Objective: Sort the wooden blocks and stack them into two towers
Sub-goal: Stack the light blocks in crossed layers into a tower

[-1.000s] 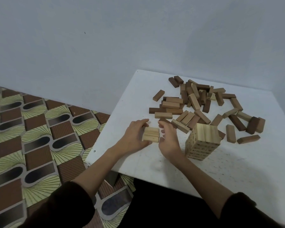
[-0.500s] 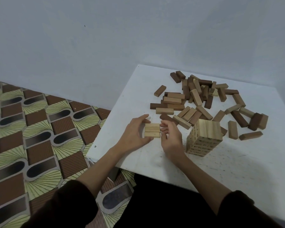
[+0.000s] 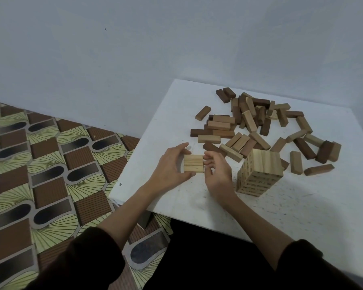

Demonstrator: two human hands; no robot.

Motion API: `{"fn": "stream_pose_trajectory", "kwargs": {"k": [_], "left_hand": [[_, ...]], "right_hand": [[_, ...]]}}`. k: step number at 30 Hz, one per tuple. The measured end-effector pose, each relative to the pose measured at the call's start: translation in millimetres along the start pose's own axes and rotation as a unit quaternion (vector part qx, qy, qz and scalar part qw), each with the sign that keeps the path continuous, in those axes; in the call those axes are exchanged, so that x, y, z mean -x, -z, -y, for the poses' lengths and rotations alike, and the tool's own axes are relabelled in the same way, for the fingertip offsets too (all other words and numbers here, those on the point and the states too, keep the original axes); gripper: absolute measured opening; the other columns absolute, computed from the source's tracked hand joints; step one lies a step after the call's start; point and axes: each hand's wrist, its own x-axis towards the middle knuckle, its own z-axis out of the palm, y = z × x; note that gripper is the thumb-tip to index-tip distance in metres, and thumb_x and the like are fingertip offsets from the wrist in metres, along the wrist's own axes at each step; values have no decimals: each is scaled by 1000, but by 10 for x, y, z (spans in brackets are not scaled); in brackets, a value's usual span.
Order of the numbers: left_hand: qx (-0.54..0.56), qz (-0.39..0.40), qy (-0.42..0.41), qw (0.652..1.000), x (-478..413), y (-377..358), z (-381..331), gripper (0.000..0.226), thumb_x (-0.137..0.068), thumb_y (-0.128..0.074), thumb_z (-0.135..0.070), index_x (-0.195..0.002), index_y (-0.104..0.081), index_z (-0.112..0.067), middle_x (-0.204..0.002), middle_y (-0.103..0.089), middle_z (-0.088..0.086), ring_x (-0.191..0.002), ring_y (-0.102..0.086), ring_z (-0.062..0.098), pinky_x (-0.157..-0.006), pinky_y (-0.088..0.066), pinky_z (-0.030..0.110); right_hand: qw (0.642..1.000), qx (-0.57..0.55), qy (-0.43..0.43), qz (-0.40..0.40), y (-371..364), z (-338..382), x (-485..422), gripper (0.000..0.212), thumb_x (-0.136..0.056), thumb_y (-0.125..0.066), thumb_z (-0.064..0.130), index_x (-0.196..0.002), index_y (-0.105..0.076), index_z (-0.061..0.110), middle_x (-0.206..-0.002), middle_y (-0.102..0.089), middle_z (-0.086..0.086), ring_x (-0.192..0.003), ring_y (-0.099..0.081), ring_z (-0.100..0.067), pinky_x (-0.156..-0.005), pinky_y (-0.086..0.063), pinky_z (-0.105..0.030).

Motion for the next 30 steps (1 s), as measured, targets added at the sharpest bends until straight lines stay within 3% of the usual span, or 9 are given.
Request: {"fn": "stream_pose_trajectory", "kwargs": {"k": [8, 11, 13, 15, 19, 22, 30], "left_hand": [[10, 12, 5, 1000, -1, 30, -26, 78, -73, -79, -18, -139, -37, -20, -122, -56, -9, -118, -39, 6, -103, -30, 27], [21, 14, 23, 999, 2, 50, -62, 77, -73, -79, -19, -138, -38, -21, -115, -54, -9, -111, -41, 6, -92, -29, 6], [34, 13, 34, 999, 5, 76, -78, 81, -70, -81, -21, -139, -36, -22, -112, -54, -9, -108, -43, 7, -85, -29, 0], [43, 2, 39, 998, -17, 131, -90, 85, -67, -83, -22, -138, -36, -25, -109, -55, -10, -107, -47, 8, -88, -33, 6], [63, -30, -7, 998, -70, 377, -245, 86, -64, -84, -8, -136, -38, -20, -103, -61, -4, -101, -56, 10, -96, -44, 24], [67, -55, -50, 995, -118, 565, -402, 84, -65, -84, -6, -134, -39, -21, -102, -61, -10, -99, -57, 3, -93, -46, 22], [83, -50, -120, 988, -254, 642, -941, 82, -64, -80, -19, -133, -37, -28, -104, -63, -6, -101, -59, 7, -89, -48, 21]], "right_hand": [[1000, -14, -25, -1, 10, 45, -8, 37, -86, -48, -9, -118, -56, 7, -101, -53, 3, -89, -54, -12, -85, -50, -31], [999, -5, -3, 34, 43, 101, 23, 36, -87, -51, -3, -121, -53, 8, -111, -50, 3, -98, -52, -15, -84, -46, -26], [995, 30, 51, 86, 55, 160, 42, 41, -83, -53, 0, -123, -49, 7, -120, -44, 3, -108, -45, -17, -92, -42, -28], [985, 75, 82, 134, 62, 270, 28, 49, -81, -53, 1, -129, -44, 7, -130, -40, -2, -117, -36, -18, -101, -36, -33], [973, 104, 124, 167, 154, 665, -87, 62, -81, -53, -8, -139, -33, 2, -147, -26, -11, -137, -21, -22, -113, -19, -26], [967, 113, 151, 173, 311, 921, -220, 67, -78, -52, -11, -141, -31, 3, -150, -24, -12, -140, -17, -23, -113, -14, -23], [965, 115, 127, 200, 955, 1159, -504, 68, -80, -67, 11, -139, -33, 15, -128, -47, -1, -120, -41, -14, -97, -36, -22]]}}
